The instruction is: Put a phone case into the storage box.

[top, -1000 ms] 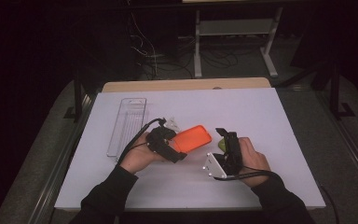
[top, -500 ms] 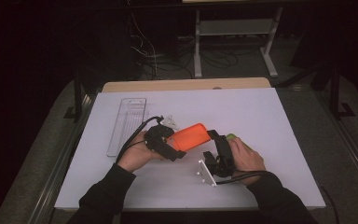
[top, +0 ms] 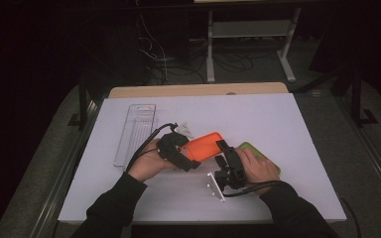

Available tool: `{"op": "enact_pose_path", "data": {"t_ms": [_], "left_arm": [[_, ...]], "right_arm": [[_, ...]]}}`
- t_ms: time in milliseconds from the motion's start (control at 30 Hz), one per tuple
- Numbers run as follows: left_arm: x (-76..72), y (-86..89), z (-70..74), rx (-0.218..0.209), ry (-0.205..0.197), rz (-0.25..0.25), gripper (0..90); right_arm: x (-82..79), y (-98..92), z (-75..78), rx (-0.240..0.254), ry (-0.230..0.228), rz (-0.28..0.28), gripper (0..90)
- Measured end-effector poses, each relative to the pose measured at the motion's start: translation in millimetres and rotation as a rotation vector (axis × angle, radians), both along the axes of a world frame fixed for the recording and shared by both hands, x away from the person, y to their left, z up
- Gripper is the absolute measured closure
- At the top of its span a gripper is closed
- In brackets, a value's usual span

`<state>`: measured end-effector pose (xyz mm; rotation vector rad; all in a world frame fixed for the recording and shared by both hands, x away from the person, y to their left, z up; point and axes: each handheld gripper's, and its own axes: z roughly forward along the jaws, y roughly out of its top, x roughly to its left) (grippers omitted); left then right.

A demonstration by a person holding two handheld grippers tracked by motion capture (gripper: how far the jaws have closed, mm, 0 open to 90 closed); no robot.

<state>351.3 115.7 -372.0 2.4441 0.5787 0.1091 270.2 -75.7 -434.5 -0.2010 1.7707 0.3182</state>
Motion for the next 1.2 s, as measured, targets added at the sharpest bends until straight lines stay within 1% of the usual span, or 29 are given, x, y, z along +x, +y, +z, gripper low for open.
{"op": "enact_pose_path", "data": {"t_ms": [33, 67, 100, 133, 167, 233, 267, 300, 400, 467, 500, 533, 567, 733, 767, 833, 900, 967, 1033, 1067, 1100, 1133, 1167, 1200], "left_arm": [[-1.1, -1.1, -0.6, -0.01, -0.002, 0.005, 15.8], [-2.0, -1.7, -0.8, -0.013, -0.002, 0.006, 15.8], [-2.5, -1.8, 0.0, -0.006, -0.006, -0.009, 15.8], [-2.5, -1.8, 0.0, -0.006, -0.006, -0.009, 15.8], [-3.3, -2.3, -0.1, -0.009, -0.003, -0.01, 15.8], [-3.8, -2.8, 0.1, -0.004, -0.009, -0.022, 15.7], [-5.7, -4.4, -0.8, -0.025, -0.003, -0.003, 15.8], [-6.0, -4.4, -0.6, -0.023, -0.001, -0.005, 15.7], [-6.2, -4.0, -0.6, -0.023, -0.003, -0.012, 15.7], [-6.3, -3.9, -0.8, -0.022, -0.002, -0.013, 15.7], [-6.6, -4.0, -0.9, -0.021, 0.0, -0.01, 15.7], [-6.0, -3.4, -0.6, -0.01, -0.001, -0.021, 15.7], [-6.0, -3.4, -0.9, -0.011, -0.002, -0.021, 15.7], [-6.8, -3.2, -1.2, -0.016, 0.001, -0.018, 15.7], [-6.9, -3.2, -1.9, -0.031, 0.003, -0.014, 15.7], [-6.8, -3.0, -1.9, -0.028, 0.0, -0.012, 15.6], [-6.8, -2.8, -1.4, -0.031, 0.0, -0.014, 15.6], [-6.8, -2.5, -0.6, -0.018, -0.005, -0.024, 15.5], [-7.5, -2.8, -0.8, -0.022, -0.012, -0.022, 15.1], [-8.5, -3.5, -1.5, -0.036, -0.012, -0.011, 14.6], [-8.9, -3.6, -1.5, -0.037, -0.013, -0.004, 14.1], [-8.5, -2.9, -0.6, -0.026, -0.021, -0.009, 13.2], [-8.3, -2.9, -0.4, -0.026, -0.027, -0.006, 11.7], [-8.0, -2.4, 0.0, -0.027, -0.023, -0.003, 8.4]], "right_arm": [[-1.6, 1.4, -0.9, -0.008, 0.001, 0.002, 34.8], [-1.6, 1.4, -0.9, -0.008, 0.001, 0.002, 34.8], [-2.9, 2.7, -2.1, -0.003, -0.004, -0.004, 39.2], [-2.9, 2.7, -2.1, -0.003, -0.004, -0.004, 39.2], [-3.2, 3.0, -1.7, -0.004, -0.008, 0.001, 41.8], [-4.9, 4.6, -0.7, 0.008, -0.01, 0.011, 46.6], [-5.4, 5.2, -0.3, 0.007, -0.013, 0.016, 48.3], [-6.2, 6.2, 0.2, 0.01, -0.011, 0.015, 50.2], [-6.2, 7.2, 0.2, -0.008, -0.014, 0.031, 54.7], [-6.4, 7.6, -0.6, -0.011, -0.005, 0.036, 57.7], [-6.5, 8.5, -0.7, -0.012, -0.005, 0.044, 61.8], [-6.5, 8.5, -0.7, -0.012, -0.005, 0.044, 61.8], [-6.9, 9.0, -0.9, -0.004, -0.002, 0.042, 63.2], [-7.5, 9.5, -0.1, -0.011, 0.011, 0.043, 71.3], [-7.7, 9.5, 0.1, -0.01, 0.013, 0.042, 72.5], [-7.9, 9.4, 1.0, -0.014, 0.014, 0.042, 76.7], [-8.1, 9.3, 1.2, -0.016, 0.015, 0.042, 77.0], [-8.1, 9.3, 1.4, -0.022, 0.015, 0.043, 77.3], [-8.7, 9.6, 0.9, -0.025, 0.013, 0.042, 77.5], [-9.1, 9.5, 0.7, -0.027, 0.007, 0.043, 77.5], [-9.3, 9.3, 0.8, -0.028, 0.006, 0.044, 77.6], [-9.4, 9.2, 1.2, -0.028, 0.006, 0.046, 77.7], [-9.6, 9.2, 1.5, -0.029, 0.004, 0.046, 77.6], [-9.5, 9.3, 1.4, -0.032, 0.009, 0.043, 77.7]]}}
